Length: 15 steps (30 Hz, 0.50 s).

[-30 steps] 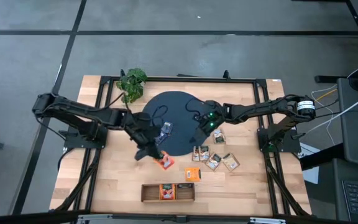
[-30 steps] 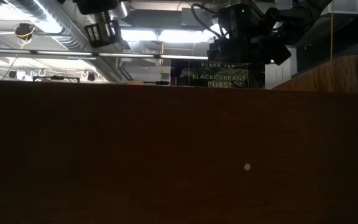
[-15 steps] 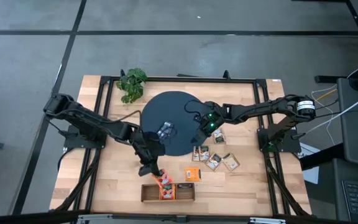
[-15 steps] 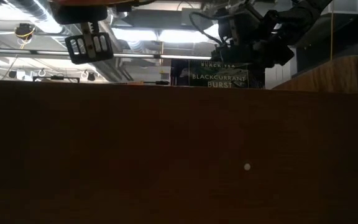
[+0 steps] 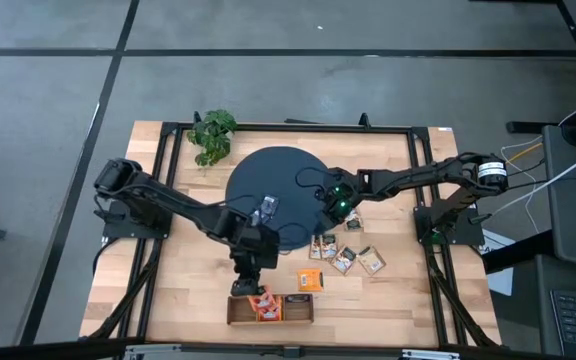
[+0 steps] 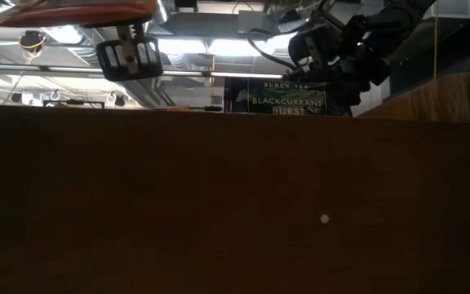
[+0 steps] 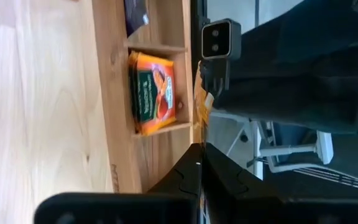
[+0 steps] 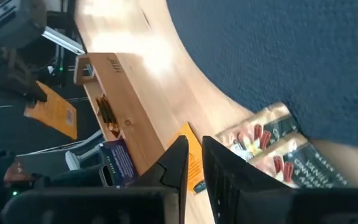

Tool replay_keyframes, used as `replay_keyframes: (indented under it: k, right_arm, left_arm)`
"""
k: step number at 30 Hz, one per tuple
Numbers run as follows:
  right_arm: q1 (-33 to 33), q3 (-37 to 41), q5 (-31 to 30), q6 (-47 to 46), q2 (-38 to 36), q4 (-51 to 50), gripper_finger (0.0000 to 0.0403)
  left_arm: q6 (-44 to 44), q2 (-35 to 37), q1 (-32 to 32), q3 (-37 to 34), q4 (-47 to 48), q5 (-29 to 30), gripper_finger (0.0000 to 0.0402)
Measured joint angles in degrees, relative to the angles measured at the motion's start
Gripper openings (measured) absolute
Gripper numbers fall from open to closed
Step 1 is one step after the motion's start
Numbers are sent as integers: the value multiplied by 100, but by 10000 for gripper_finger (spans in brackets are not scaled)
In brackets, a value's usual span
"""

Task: Pick & Place Tea
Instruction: Put the orange tea bag into the middle section of the wooden organizer

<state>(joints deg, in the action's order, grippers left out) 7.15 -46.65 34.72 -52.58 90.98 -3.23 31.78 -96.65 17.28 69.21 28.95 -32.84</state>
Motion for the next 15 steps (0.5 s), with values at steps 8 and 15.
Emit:
replay_keyframes:
  k: [8, 15]
  right_arm:
    - [-402, 0, -67, -524, 0, -121, 51]
    - [-673, 0, -475, -850, 0, -164, 51]
  left_arm:
    - [32, -422, 68, 466, 7, 126, 3]
    - [-110, -849, 186, 616, 22, 144, 3]
